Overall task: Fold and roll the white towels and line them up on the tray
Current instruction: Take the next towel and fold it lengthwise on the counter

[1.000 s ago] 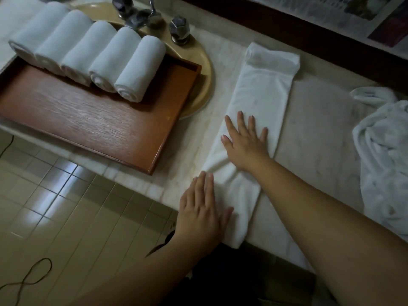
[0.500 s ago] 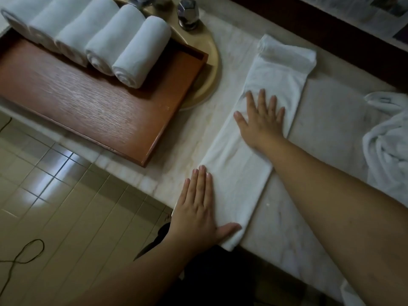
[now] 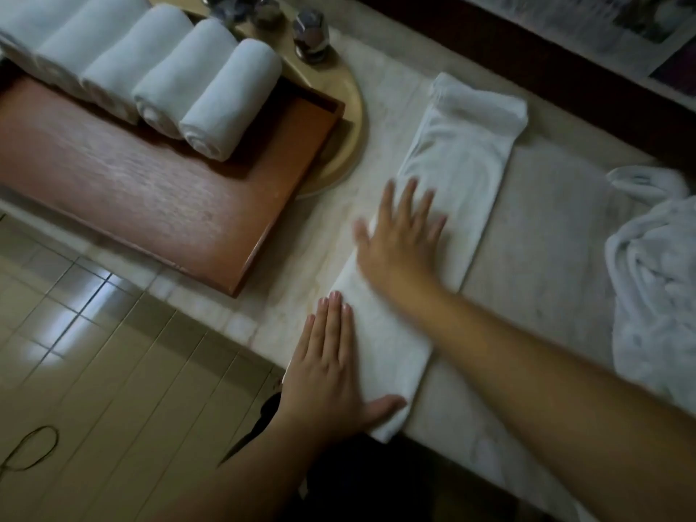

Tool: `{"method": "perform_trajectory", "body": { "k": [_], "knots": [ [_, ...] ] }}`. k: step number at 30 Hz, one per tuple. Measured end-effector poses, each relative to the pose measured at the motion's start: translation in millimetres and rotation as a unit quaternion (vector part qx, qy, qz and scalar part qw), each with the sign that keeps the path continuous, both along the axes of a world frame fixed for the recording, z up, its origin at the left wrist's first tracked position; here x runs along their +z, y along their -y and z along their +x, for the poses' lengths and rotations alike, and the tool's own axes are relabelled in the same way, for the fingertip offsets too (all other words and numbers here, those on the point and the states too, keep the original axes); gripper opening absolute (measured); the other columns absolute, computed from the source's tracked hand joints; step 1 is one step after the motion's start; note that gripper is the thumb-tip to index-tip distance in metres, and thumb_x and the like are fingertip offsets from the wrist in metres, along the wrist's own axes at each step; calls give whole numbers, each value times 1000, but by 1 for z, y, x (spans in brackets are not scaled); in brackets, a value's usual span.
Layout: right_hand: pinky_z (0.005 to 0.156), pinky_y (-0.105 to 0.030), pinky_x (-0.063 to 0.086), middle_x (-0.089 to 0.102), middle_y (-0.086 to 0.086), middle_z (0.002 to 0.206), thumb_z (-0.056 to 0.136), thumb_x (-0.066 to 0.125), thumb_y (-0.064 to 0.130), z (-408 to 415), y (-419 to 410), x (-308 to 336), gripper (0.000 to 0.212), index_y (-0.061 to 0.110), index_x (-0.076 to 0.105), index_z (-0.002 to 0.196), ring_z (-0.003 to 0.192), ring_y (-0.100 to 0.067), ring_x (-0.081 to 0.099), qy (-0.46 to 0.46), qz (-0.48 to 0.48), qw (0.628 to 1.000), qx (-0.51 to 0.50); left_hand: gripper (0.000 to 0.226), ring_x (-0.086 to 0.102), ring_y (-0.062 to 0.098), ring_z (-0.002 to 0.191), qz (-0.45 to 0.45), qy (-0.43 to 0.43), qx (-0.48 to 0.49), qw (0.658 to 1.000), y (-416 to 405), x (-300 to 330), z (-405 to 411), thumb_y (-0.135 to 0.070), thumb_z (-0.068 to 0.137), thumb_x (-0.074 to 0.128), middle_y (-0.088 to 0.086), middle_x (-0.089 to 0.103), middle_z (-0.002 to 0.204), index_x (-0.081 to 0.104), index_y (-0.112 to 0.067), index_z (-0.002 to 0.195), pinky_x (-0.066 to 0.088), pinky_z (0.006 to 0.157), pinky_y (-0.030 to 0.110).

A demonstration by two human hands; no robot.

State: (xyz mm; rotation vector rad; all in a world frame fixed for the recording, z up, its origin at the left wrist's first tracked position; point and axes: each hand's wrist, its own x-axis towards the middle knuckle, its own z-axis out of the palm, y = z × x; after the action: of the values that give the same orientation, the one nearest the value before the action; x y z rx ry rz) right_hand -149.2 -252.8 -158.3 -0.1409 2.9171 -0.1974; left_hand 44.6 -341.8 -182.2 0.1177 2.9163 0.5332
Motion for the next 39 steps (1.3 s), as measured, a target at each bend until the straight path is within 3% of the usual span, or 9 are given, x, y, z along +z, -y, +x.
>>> {"method": "perform_trajectory", "body": {
  "k": [3, 10, 15, 19, 23, 26, 30, 35, 39],
  "knots": [
    [120, -72, -1, -10, -13, 172, 102, 13, 66, 32, -2, -15, 82, 18, -2, 166, 157, -44, -9, 49, 31, 997, 45, 139, 8, 38, 160, 5, -17, 7, 1000, -2, -2, -1, -99, 75, 41, 24, 6, 172, 16, 8, 160, 19, 124, 53],
    [125, -61, -2, -6, -1, 174, 105, 16, 60, -155, -45, -31, 76, 17, 4, 166, 158, -38, -4, 31, 13, 995, -92, 141, 8, 37, 160, -9, -31, 8, 999, -1, -10, 2, -100, 72, 45, 23, 9, 172, 19, 7, 161, 19, 125, 53],
    [124, -62, -7, -12, -3, 173, 104, 12, 62, -195, -55, -19, 78, 17, -5, 165, 158, -37, -12, 61, 12, 996, -72, 141, 5, 36, 161, -18, -32, 8, 999, -3, -12, -3, -101, 73, 41, 23, 6, 172, 15, 6, 162, 17, 126, 52],
    [125, -60, -4, -7, -4, 174, 104, 33, 62, -133, -56, -2, 84, 17, -2, 166, 159, -31, -6, 42, -37, 997, -47, 140, -6, 35, 161, -14, 13, -12, 1000, -1, -2, -3, -101, 76, 34, 22, -7, 172, 3, 4, 163, 9, 128, 50],
    [127, -50, 18, 20, -14, 170, 102, 55, 40, 13, -67, -3, 77, 10, 20, 164, 157, -31, 18, -54, -230, 971, -36, 134, -37, 24, 152, 4, 88, -17, 996, 4, 18, -8, -103, 77, 20, 11, -42, 163, -32, -8, 156, -11, 129, 44],
    [122, -43, 33, 37, -15, 162, 99, 57, 37, 124, -87, -10, 69, 6, 36, 157, 152, -27, 35, -95, -273, 957, -11, 119, -25, 21, 158, 82, 61, -44, 994, 28, 30, -8, -92, 87, 32, 8, -20, 172, -7, -12, 166, -5, 130, 45],
    [126, -45, 22, 24, -12, 170, 98, 57, 47, 217, -116, -17, 73, 19, 33, 161, 156, -33, 24, -105, -160, 977, 98, 82, 33, 28, 154, 96, -92, -194, 972, 79, 18, 1, -73, 91, 61, 9, 38, 165, 52, -18, 152, 26, 125, 56],
    [119, -57, 31, 25, -7, 170, 96, 59, 57, 255, -115, -27, 76, 21, 38, 160, 156, -31, 24, -118, -52, 969, 213, 64, 46, 30, 145, -5, -123, -357, 926, 120, -7, -7, -55, 95, 70, 12, 47, 158, 58, -20, 147, 29, 125, 51],
    [117, -54, 34, 36, -6, 165, 97, 57, 39, 255, -115, -40, 60, 22, 49, 154, 154, -31, 31, -150, -29, 964, 218, 46, 50, 28, 144, 11, -169, -373, 912, 128, -15, -17, -33, 94, 76, 13, 49, 157, 66, -14, 135, 35, 122, 49]
  ]
}}
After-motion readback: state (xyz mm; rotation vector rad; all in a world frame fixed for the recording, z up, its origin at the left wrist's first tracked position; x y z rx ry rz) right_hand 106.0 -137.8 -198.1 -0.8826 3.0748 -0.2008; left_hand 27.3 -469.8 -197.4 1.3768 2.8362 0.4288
